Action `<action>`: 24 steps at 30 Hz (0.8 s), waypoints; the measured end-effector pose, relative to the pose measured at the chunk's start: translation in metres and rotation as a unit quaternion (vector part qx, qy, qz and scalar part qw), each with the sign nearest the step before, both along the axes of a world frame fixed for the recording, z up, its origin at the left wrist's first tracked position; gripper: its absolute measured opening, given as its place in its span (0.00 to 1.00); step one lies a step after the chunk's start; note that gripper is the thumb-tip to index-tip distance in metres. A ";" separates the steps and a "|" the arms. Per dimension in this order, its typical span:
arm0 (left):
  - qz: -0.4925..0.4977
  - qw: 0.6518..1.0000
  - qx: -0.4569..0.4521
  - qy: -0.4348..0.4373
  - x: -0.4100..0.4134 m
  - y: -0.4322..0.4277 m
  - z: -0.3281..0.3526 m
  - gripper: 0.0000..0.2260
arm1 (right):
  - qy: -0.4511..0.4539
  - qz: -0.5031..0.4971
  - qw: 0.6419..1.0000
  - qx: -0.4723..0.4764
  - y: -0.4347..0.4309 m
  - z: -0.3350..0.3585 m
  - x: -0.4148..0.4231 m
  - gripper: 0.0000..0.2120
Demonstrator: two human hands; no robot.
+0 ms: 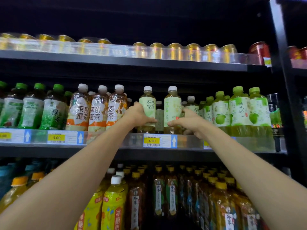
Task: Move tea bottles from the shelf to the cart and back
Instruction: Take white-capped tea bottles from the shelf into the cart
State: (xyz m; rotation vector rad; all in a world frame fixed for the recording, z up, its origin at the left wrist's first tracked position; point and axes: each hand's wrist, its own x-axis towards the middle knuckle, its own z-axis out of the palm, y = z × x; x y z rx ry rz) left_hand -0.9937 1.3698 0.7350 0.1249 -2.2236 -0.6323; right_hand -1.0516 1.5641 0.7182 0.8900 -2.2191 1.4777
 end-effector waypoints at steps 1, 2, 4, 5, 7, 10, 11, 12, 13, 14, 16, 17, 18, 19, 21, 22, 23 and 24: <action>-0.009 1.000 0.010 -0.002 0.000 -0.001 0.000 0.38 | 0.014 -0.006 1.000 0.002 -0.002 0.000 0.000 0.29; -0.016 1.000 0.017 -0.005 -0.001 -0.001 0.000 0.38 | 0.027 -0.014 1.000 0.008 -0.005 0.000 -0.001 0.29; -0.026 0.999 0.024 -0.010 -0.001 0.000 0.001 0.38 | 0.052 -0.035 0.998 0.018 -0.012 0.000 -0.003 0.33; -0.028 0.999 0.025 -0.012 -0.001 0.000 0.000 0.38 | 0.066 -0.049 0.996 0.026 -0.016 0.001 -0.004 0.38; -0.024 0.999 0.022 -0.011 -0.002 0.002 -0.001 0.38 | 0.104 -0.084 0.990 0.046 -0.022 0.003 -0.004 0.46; -0.021 0.999 0.026 0.000 -0.004 0.003 -0.004 0.38 | 0.149 -0.083 0.983 0.062 -0.025 0.004 -0.003 0.63; -0.024 0.999 0.028 0.001 -0.004 0.003 -0.005 0.38 | 0.156 -0.072 0.982 0.073 -0.023 0.004 -0.003 0.66; -0.028 0.999 0.031 0.000 -0.004 0.003 -0.004 0.38 | 0.158 -0.064 0.982 0.086 -0.021 0.004 -0.004 0.66; -0.032 0.999 0.033 -0.002 -0.005 0.003 -0.004 0.38 | 0.160 -0.060 0.981 0.094 -0.019 0.004 -0.005 0.67; -0.038 0.999 0.037 -0.003 -0.005 0.003 -0.003 0.38 | 0.161 -0.063 0.980 0.096 -0.018 0.004 -0.006 0.67; -0.047 0.998 0.042 -0.008 -0.008 0.001 -0.003 0.38 | 0.170 -0.073 0.978 0.099 -0.019 0.005 -0.006 0.67; -0.050 0.998 0.042 -0.008 -0.009 0.001 -0.003 0.39 | 0.178 -0.079 0.975 0.103 -0.021 0.006 -0.005 0.67; -0.049 0.998 0.043 -0.005 -0.011 0.000 -0.003 0.40 | 0.184 -0.087 0.973 0.109 -0.022 0.006 -0.005 0.67; -0.046 0.998 0.043 0.001 -0.014 -0.002 -0.004 0.41 | 0.189 -0.093 0.971 0.117 -0.023 0.007 -0.005 0.66; -0.040 0.998 0.046 0.010 -0.018 -0.003 -0.005 0.40 | 0.193 -0.099 0.968 0.129 -0.024 0.008 -0.006 0.66; -0.040 0.998 0.045 0.011 -0.019 -0.004 -0.005 0.39 | 0.190 -0.097 0.967 0.137 -0.025 0.008 -0.007 0.66; -0.041 0.998 0.041 0.009 -0.019 -0.004 -0.005 0.38 | 0.186 -0.096 0.967 0.148 -0.024 0.008 -0.007 0.67; -0.041 0.998 0.036 0.007 -0.018 -0.003 -0.004 0.37 | 0.178 -0.093 0.966 0.161 -0.024 0.008 -0.009 0.68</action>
